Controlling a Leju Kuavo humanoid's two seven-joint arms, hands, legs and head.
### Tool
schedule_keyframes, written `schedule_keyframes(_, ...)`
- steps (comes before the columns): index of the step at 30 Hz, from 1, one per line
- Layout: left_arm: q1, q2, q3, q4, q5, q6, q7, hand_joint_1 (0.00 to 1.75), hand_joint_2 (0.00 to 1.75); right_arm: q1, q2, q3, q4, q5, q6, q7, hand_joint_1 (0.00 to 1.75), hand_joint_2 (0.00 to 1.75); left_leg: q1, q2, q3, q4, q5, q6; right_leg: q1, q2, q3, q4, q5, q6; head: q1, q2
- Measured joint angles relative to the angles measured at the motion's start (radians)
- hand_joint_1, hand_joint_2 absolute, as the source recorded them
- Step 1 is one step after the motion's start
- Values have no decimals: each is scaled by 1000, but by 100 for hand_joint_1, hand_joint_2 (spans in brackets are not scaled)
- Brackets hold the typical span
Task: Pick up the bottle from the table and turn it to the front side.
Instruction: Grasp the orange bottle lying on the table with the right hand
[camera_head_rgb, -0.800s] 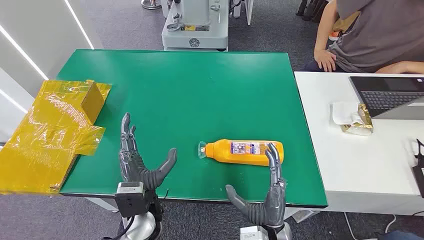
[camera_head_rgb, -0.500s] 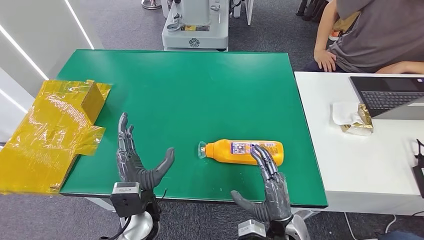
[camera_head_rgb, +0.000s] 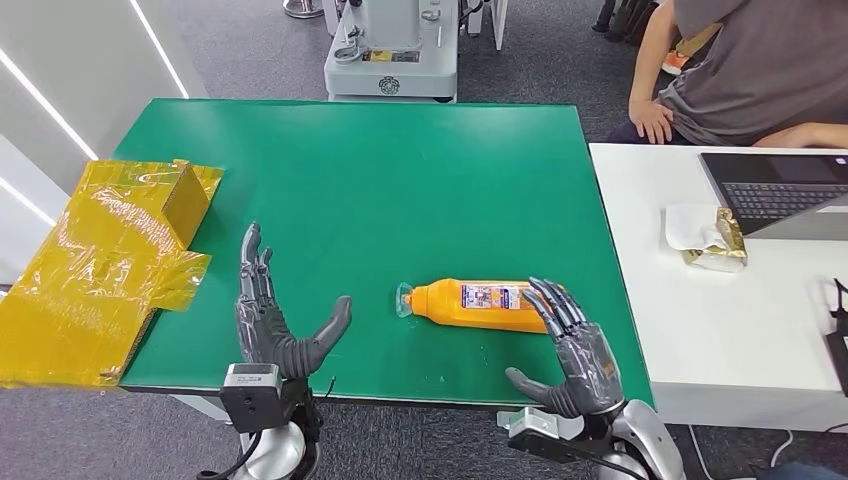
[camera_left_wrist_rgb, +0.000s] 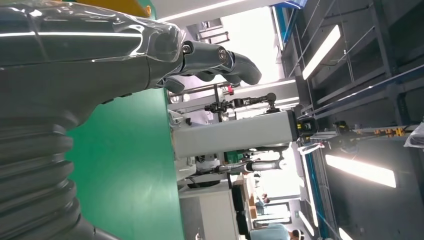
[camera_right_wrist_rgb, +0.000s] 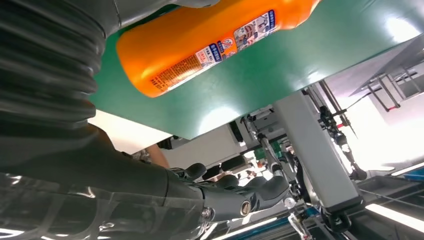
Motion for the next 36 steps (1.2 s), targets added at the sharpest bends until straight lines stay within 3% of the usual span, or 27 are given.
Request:
schedule_keyframes(3,-11,1,-5,1,12,-25,0,0,175,-76,-59,0,24,-32,156,43,0,175,-1,1,0,0,1,1,-1,1,0,0,1,1,0,0)
schedule_keyframes(6,-32,2,-13,3,19,-42,0,0,175,-215,-150,-12,88,-113,324,25,0,175,-2,1,0,2,2,4,-2,1,0,0,3,3,0,0)
schedule_keyframes(9,-40,1,-18,6,22,-44,0,0,175,-309,-206,-22,139,-134,363,10,0,175,-2,0,0,3,3,5,-2,0,1,0,4,4,0,0)
schedule_keyframes(16,-50,1,-28,11,26,-44,0,0,175,-368,-245,-22,192,-134,367,8,0,175,-2,-1,-1,3,3,5,-2,0,1,0,3,4,0,0)
schedule_keyframes(25,-55,2,-30,12,28,-45,0,0,175,-403,-259,-13,222,-135,410,10,0,175,-2,0,-3,2,3,5,-2,0,1,0,3,4,0,0)
schedule_keyframes(28,-56,4,-34,17,29,-44,0,0,175,-528,-260,50,298,-134,548,-10,0,175,-2,2,-4,2,3,5,-2,2,0,2,5,4,0,0)
schedule_keyframes(31,-53,5,-38,19,25,-37,0,0,175,-738,-211,189,490,-143,746,-75,0,175,-2,5,-1,2,4,5,-2,7,0,2,7,5,0,0)
schedule_keyframes(33,-51,7,-43,19,21,-34,0,0,175,-839,-159,276,623,-152,778,-103,0,175,-1,3,0,3,6,5,-2,5,0,2,7,4,0,0)
schedule_keyframes(36,-47,8,-48,19,16,-34,0,0,175,-908,-90,366,761,-157,754,-116,0,175,0,-3,-2,3,8,4,-1,-3,0,2,6,4,0,0)
